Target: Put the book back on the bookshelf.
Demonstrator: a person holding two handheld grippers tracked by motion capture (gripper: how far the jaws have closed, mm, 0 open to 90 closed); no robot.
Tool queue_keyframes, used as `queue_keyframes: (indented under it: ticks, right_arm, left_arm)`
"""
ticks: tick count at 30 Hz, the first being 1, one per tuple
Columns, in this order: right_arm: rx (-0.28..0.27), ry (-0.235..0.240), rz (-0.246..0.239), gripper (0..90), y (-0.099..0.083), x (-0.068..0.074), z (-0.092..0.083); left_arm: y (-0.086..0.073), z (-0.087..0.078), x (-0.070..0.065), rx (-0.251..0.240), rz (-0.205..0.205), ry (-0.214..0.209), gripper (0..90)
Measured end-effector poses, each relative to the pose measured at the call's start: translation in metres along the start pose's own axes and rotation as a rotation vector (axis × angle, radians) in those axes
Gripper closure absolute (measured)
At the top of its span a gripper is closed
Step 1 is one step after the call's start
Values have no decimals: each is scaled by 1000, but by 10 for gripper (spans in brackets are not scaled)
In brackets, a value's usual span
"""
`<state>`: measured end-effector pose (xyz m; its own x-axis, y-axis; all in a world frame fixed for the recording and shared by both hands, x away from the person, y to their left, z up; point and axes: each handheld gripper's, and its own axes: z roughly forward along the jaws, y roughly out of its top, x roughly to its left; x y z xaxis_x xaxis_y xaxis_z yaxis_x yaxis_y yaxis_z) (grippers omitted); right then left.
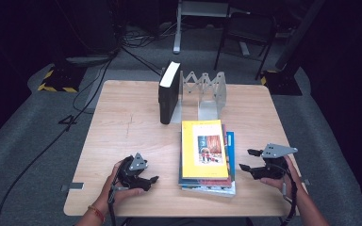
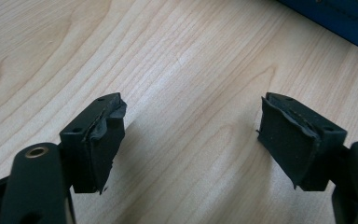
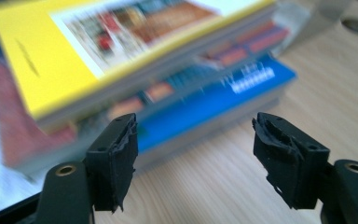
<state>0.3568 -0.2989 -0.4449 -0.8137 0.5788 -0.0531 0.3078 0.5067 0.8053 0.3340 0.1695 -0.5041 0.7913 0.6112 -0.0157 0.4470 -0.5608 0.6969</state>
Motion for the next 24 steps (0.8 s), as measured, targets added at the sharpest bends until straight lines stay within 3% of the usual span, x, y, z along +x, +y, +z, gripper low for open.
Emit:
queue_keyframes:
  ticks: [3, 6, 8, 12, 16, 20, 24]
  right_arm:
    - [-12, 28, -43, 332, 16, 12, 2]
    - [6, 82, -129, 418, 23, 28, 2]
    - [11, 126, -136, 475, 22, 35, 1]
    - [74, 189, -187, 561, 19, 48, 0]
    - [132, 192, -230, 639, 18, 55, 5]
    - [164, 210, -217, 668, 18, 56, 11]
    - [176, 197, -185, 688, 19, 54, 13]
  left_arm:
    - [2, 2, 1, 0, 9, -1, 203]
    - [2, 2, -2, -4, 5, 20, 203]
    - [2, 2, -3, 4, -13, 22, 202]
    - [5, 2, -9, 29, -11, 21, 201]
    - [9, 1, -15, 27, 8, 18, 245]
    - [16, -2, -20, -12, -1, -11, 258]
    - [23, -7, -27, -46, 12, -21, 271]
